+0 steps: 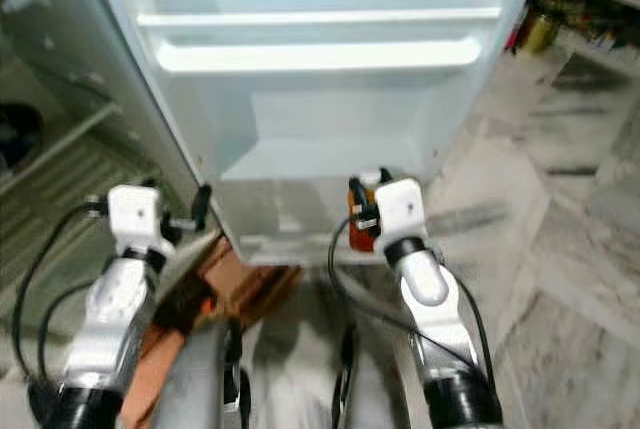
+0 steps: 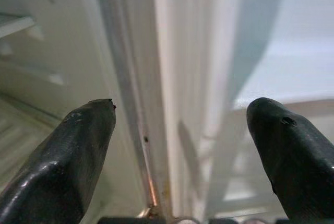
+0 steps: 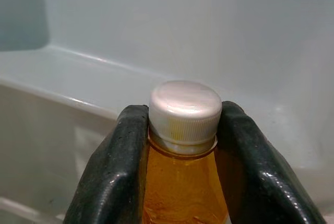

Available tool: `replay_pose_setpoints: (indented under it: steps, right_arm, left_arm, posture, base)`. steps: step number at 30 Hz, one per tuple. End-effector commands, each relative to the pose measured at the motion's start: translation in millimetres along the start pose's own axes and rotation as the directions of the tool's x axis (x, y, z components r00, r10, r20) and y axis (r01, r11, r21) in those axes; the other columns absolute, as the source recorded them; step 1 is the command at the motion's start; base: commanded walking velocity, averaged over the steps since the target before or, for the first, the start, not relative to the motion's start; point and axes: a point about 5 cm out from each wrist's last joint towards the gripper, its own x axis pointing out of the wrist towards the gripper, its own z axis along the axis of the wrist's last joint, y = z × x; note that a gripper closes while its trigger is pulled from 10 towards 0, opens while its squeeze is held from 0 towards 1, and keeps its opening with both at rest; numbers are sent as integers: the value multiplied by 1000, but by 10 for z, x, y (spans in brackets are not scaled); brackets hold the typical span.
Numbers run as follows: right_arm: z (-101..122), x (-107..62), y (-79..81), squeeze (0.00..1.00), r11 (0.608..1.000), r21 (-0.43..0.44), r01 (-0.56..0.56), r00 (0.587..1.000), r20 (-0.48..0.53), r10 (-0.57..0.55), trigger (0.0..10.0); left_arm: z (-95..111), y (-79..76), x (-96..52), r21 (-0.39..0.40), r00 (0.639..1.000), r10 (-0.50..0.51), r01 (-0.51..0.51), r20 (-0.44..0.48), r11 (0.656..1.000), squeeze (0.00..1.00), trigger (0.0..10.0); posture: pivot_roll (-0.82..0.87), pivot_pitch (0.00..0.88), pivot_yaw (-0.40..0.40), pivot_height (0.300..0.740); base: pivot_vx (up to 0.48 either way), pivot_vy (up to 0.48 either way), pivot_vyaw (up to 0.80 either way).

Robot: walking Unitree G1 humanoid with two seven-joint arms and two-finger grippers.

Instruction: Restocking fridge

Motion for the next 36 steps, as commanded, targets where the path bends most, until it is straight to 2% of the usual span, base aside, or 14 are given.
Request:
replay_pose_setpoints:
  steps: [1,8,17,20,26,27,30,36]
  right_arm:
    - [63,7,46,0,1000,17,-26,999,32,26,10000]
    - [88,38,154,0,993,50,-109,993,46,107,10000]
    - [115,64,235,0,987,50,-156,986,68,152,10000]
    - [140,110,265,0,985,31,-172,982,85,169,10000]
    - [185,203,296,0,980,-17,-196,974,108,197,10000]
    - [217,251,312,0,975,-52,-216,967,125,221,10000]
    - [257,312,325,0,970,-76,-231,961,140,239,10000]
    - [324,481,255,0,965,-149,-215,958,163,238,10000]
  left_arm:
    - [-33,66,-26,10,1000,23,-23,-17,1000,0,10000]
    - [-29,68,-25,12,1000,25,-25,-17,1000,0,10000]
    - [-14,81,-55,17,999,31,-31,-17,999,0,10000]
    - [-3,120,-115,31,999,45,-45,-20,999,0,10000]
    - [-23,238,-303,62,997,64,-61,-53,996,0,10000]
    - [-3,269,-332,96,997,60,-54,-51,994,0,10000]
    - [43,286,-369,125,998,45,-40,-40,991,0,10000]
    - [126,301,-439,130,998,42,-36,-38,991,0,10000]
  posture:
    - [63,118,-19,626]
    - [68,123,-18,626]
    - [81,149,-10,566]
    - [93,177,-2,546]
    - [114,228,10,546]
    - [120,242,14,546]
    - [132,262,19,546]
    - [159,304,29,546]
  base:
    - [0,0,0]
    - [0,0,0]
    - [0,0,0]
    - [0,0,0]
    - [0,0,0]
    - [0,0,0]
    - [0,0,0]
    - [0,0,0]
